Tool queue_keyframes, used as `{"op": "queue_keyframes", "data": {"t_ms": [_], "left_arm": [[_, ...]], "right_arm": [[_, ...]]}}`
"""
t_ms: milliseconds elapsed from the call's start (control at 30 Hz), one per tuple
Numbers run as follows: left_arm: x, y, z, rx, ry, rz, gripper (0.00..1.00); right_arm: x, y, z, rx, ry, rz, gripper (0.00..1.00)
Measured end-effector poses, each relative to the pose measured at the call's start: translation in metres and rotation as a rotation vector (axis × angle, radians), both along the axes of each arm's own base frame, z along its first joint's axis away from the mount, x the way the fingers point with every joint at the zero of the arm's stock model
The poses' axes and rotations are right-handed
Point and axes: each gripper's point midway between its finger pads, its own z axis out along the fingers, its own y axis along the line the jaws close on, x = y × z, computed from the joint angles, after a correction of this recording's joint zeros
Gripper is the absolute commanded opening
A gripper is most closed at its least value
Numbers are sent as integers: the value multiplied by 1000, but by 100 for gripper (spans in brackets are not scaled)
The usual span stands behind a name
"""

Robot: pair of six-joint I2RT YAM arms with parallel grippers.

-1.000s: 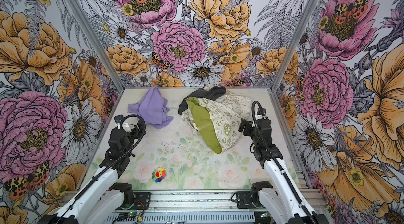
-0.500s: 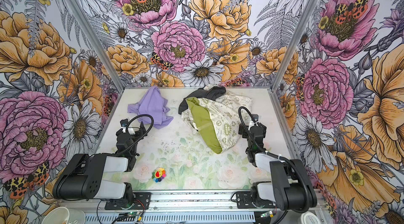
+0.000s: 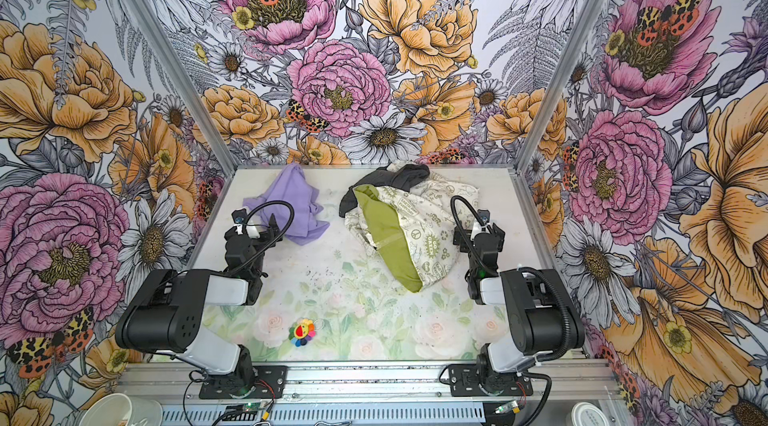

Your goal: Pick out a specific cloth from the pile

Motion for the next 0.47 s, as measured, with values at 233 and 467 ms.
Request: {"op": "queue_keyframes", "data": {"t_ms": [233,467], "left_arm": [[-2,0,-10,3,41,8,99],[-2,0,-12,6,53,8,99]], "right_arm": [[0,-1,-1,-1,5,-3,100],[0,-1,-1,-1,5,-3,99]]}}
